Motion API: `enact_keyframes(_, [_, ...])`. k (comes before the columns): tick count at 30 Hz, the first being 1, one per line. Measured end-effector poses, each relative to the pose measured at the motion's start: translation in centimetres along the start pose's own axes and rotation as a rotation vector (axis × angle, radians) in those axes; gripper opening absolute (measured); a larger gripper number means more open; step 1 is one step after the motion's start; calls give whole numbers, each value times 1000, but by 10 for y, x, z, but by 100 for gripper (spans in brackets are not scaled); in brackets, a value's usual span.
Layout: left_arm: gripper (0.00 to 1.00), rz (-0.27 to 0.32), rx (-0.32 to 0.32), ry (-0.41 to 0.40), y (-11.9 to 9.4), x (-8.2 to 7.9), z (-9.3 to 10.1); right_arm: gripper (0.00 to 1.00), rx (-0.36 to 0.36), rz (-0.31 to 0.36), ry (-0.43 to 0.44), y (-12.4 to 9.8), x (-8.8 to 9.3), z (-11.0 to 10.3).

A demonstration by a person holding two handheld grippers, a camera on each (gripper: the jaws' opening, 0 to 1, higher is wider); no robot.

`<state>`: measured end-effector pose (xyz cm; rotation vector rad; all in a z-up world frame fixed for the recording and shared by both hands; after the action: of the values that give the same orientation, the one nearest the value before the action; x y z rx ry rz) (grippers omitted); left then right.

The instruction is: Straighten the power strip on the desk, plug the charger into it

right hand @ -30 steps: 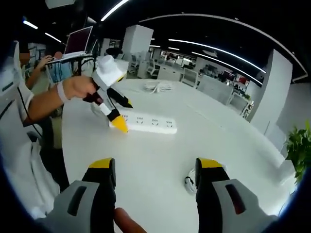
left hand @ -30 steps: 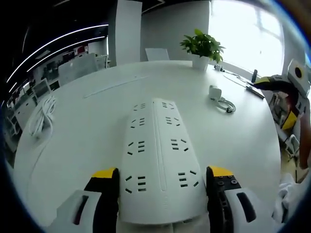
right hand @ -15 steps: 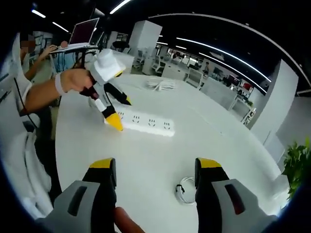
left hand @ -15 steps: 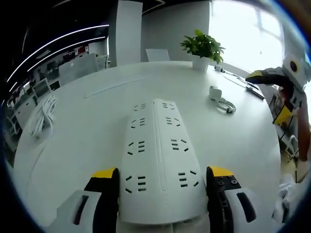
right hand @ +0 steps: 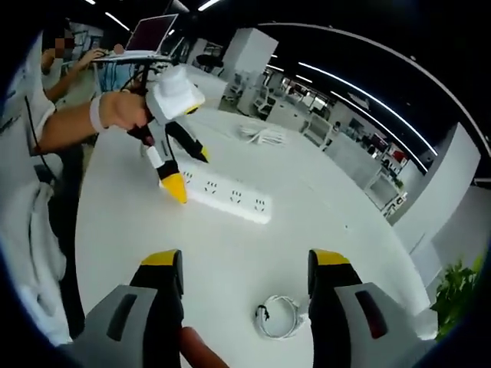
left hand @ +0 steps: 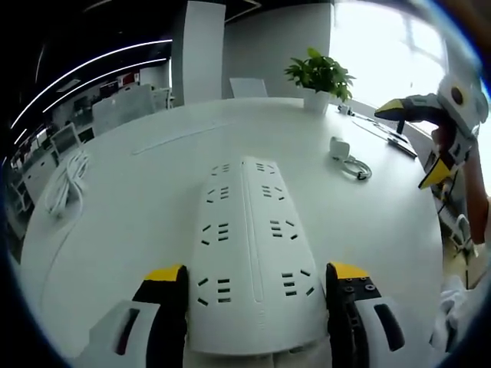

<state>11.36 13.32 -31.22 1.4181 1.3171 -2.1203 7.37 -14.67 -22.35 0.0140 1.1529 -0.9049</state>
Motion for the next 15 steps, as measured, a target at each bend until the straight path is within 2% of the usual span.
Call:
enact_keyframes(2, [75, 0, 0, 0, 0, 0, 0, 66, -3, 4, -17, 1, -1, 2])
enact_keyframes(4, [75, 0, 1, 0, 0, 0, 0, 67, -19, 11, -106, 3, -4, 4])
enact_keyframes(9, [75, 3, 0, -1, 0, 0, 0, 67, -36, 14, -119, 9, -5, 5])
enact_keyframes(12, [75, 12, 0, -5, 1, 0, -1, 68, -78, 72, -130, 19, -10, 11])
enact_keyframes(15, [75, 13, 0, -5, 1, 0, -1, 69, -83, 81, -136, 22, -10, 13])
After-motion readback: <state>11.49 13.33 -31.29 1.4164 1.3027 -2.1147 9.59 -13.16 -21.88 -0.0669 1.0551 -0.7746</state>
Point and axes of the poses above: the point that each gripper's makers call its tool centre point, and the gripper's own axes: y roughly forward along the fingers, z roughly to its right, x roughly out of its underside, the point moved 10 cm from there along -y, roughly backward along the fingers, and after that the axes turned 9 degrees about z, right-handed, at the moved point
